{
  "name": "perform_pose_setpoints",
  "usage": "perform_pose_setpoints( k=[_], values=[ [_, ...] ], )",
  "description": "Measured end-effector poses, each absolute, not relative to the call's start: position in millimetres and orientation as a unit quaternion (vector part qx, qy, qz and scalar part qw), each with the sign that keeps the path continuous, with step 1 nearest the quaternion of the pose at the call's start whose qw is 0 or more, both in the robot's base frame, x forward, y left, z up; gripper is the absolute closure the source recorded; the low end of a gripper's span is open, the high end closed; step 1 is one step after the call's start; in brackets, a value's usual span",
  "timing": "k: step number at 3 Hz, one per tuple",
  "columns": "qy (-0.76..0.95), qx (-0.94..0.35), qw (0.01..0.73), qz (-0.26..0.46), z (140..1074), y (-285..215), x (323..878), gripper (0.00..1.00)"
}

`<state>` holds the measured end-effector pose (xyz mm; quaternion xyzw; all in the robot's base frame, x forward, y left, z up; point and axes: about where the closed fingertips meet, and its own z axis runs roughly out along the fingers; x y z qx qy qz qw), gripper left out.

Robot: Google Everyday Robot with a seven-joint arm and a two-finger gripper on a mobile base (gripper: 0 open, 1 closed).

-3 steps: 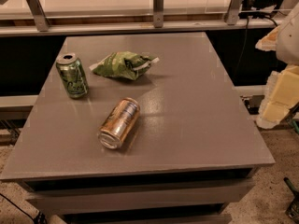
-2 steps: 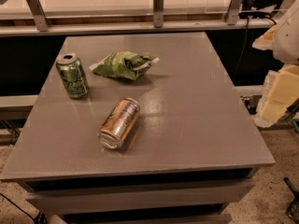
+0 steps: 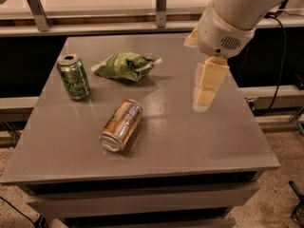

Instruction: Pick green can

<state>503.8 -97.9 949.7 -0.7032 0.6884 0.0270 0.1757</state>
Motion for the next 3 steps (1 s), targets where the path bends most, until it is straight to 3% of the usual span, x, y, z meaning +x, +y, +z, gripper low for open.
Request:
perform_pose_setpoints(
  k=[3],
  values=[
    [0.645,-0.731,0.197,0.102,939.0,79.9,576.3,0.00]
  ],
)
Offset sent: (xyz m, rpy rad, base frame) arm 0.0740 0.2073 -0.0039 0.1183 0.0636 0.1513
